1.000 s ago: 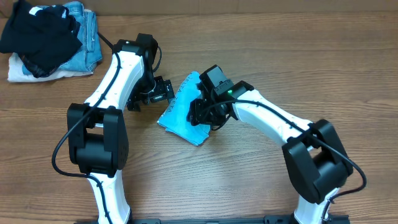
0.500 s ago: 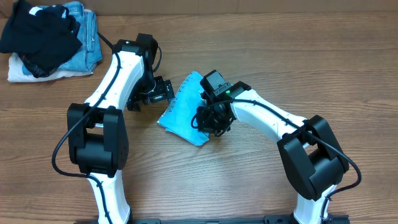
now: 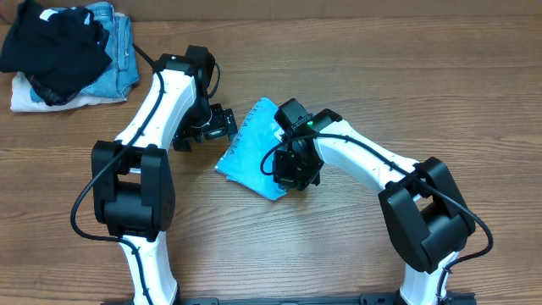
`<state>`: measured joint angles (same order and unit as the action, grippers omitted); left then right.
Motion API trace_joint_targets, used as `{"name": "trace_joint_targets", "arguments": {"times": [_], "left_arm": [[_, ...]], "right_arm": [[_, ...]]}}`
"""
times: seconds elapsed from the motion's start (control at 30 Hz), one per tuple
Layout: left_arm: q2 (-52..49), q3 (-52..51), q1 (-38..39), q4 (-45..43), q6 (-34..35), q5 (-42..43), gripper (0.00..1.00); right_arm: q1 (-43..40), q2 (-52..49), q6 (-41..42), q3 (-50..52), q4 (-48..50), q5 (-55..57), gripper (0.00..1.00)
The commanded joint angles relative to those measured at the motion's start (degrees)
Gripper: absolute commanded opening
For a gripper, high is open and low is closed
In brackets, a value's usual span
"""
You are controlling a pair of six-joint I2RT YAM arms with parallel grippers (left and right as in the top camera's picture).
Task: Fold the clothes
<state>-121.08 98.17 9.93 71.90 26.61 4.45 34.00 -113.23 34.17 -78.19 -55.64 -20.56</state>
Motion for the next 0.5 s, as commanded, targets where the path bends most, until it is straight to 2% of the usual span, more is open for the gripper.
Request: {"name": "trace_joint_targets", "arguments": {"times": [0.0, 0.13, 0.17, 0.23, 0.3, 0.33, 0.43, 0.47], "left_arm": [[0.04, -0.26, 0.26, -0.20, -1.99, 0.00, 1.00], [0.04, -0.26, 0.26, -0.42, -2.19, 0.07, 1.00], [0.04, -0.26, 0.26, -0.70, -2.19, 0.07, 1.00], [0.04, -0.26, 0.26, -1.03, -2.19, 0.09, 1.00], [0.04, -0.26, 0.26, -1.11, -2.19, 0.09, 1.00], [0.04, -0.26, 0.26, -1.16, -2.19, 0.09, 1.00], [0.04, -0.26, 0.26, -1.29, -2.21, 0.09, 1.00], [0.04, -0.26, 0.26, -1.38, -2.27, 0.15, 1.00]], "right_arm": [[-1.22, 5.55, 5.70, -2.51, -2.93, 7.58, 0.04], [-1.77, 11.06, 9.01, -3.19, -5.42, 14.67, 0.07], [-1.95, 12.68, 9.22, -3.19, -5.44, 16.04, 0.15], [-1.95, 13.44, 9.57, -3.19, -5.57, 18.21, 0.53], [-1.95, 13.46, 10.16, -3.19, -5.62, 19.78, 0.72], [-1.99, 13.46, 10.91, -3.19, -5.66, 20.09, 0.78], [-1.99, 13.46, 11.08, -3.19, -4.85, 20.11, 0.87], [-2.08, 13.46, 11.08, -3.19, -4.33, 20.24, 0.94]]}}
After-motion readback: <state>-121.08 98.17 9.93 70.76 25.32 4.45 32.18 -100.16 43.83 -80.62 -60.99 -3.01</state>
